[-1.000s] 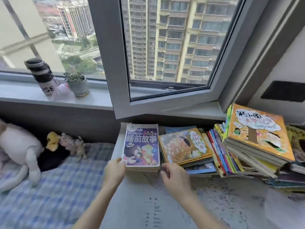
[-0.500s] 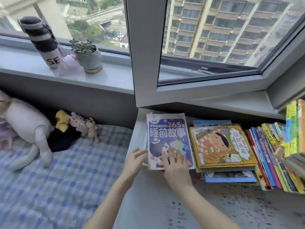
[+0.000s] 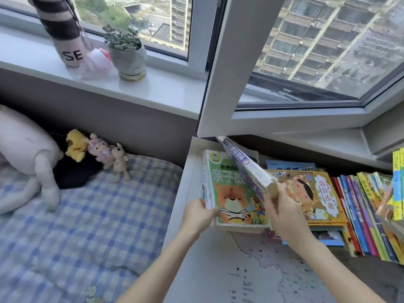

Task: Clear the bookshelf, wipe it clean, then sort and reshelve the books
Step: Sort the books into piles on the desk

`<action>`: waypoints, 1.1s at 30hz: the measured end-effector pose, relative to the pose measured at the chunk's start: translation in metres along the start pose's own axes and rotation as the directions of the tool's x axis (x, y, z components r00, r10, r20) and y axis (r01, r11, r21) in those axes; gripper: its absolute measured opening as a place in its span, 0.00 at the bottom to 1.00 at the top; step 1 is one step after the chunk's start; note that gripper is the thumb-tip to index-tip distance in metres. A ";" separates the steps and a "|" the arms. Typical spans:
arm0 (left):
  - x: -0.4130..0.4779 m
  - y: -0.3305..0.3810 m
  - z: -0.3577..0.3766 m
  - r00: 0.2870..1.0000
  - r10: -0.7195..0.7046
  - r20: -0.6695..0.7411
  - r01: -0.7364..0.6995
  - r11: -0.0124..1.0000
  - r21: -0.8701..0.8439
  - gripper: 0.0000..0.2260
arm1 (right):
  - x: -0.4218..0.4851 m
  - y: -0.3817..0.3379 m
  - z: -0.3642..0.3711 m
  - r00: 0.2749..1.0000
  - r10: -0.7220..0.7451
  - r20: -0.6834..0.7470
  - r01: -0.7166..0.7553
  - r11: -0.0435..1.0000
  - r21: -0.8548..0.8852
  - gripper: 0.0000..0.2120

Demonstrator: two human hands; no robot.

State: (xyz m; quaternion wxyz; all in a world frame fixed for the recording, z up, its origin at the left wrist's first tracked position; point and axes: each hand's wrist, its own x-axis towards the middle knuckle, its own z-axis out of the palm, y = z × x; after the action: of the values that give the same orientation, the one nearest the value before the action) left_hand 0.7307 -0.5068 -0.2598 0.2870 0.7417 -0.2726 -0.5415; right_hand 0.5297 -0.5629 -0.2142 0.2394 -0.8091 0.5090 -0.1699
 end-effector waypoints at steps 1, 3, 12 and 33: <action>-0.003 -0.001 0.000 0.998 -0.014 0.058 0.018 0.998 -0.063 0.08 | -0.003 0.000 0.003 1.000 -0.003 0.017 0.003 1.000 0.006 0.17; -0.008 -0.004 -0.002 0.994 -0.035 0.103 0.049 0.989 -0.140 0.11 | -0.009 -0.003 0.009 0.999 -0.002 0.050 0.002 1.000 0.018 0.19; -0.033 0.022 -0.005 0.987 0.158 -0.012 -0.158 0.986 -0.047 0.10 | -0.056 -0.009 0.039 0.957 0.030 0.290 -0.043 0.998 0.039 0.39; -0.026 0.028 0.005 0.959 0.282 0.040 -0.276 0.954 -0.119 0.12 | -0.053 0.016 0.047 0.946 0.235 0.225 -0.246 0.969 0.022 0.39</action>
State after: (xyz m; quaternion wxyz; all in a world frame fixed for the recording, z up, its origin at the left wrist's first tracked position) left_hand 0.7160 -0.5084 -0.2238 0.3939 0.6629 -0.3517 -0.5307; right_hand 0.5201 -0.5111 -0.2641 0.3332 -0.7487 0.5698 -0.0613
